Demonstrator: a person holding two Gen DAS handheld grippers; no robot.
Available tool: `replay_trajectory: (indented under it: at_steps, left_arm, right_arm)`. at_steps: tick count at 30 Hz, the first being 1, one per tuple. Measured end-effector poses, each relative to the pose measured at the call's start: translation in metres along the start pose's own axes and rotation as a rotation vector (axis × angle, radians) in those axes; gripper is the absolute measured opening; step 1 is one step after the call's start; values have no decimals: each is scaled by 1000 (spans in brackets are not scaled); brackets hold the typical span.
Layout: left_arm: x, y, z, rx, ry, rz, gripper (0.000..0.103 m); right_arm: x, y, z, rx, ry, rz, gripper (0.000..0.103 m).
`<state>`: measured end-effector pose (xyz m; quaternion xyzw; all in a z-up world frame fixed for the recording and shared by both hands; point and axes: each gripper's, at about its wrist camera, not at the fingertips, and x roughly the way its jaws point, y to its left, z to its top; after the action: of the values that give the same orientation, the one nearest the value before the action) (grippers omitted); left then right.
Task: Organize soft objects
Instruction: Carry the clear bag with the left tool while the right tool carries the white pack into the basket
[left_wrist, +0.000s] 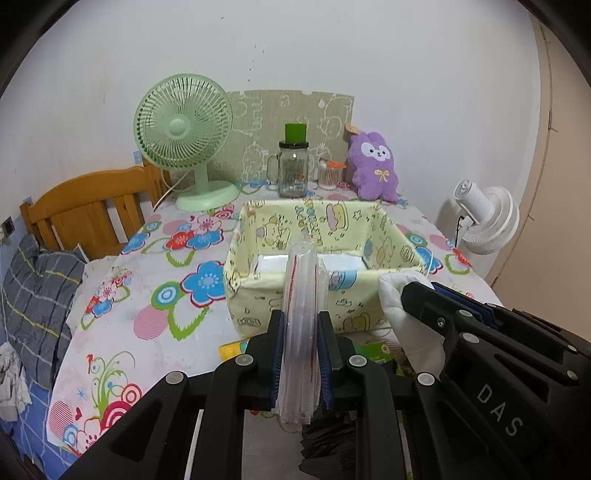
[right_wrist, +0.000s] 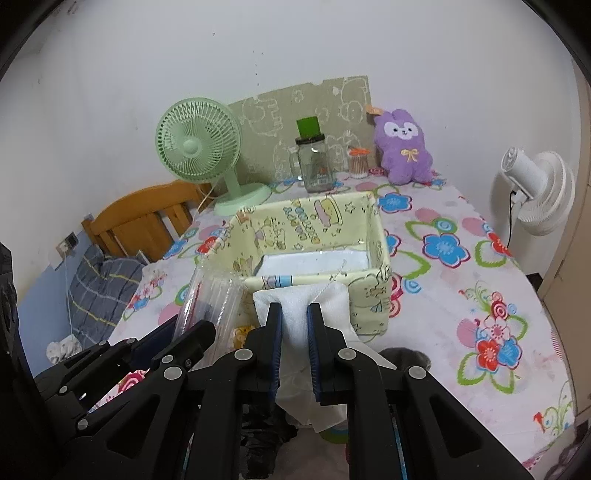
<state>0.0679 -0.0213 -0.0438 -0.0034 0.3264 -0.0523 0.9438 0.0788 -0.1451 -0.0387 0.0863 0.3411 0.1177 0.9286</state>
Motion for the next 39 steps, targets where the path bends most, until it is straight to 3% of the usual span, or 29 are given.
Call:
replay_trajectory:
  at_steps: [20,39]
  left_arm:
    - [-29,-9,30,2,-83,-36,15]
    - [-5,-7,57,-7,-88,-33,15]
  right_arm:
    - [-41,3,32,-3,-89,-19,16]
    - [-18,-2,60,2,-98,-13,16]
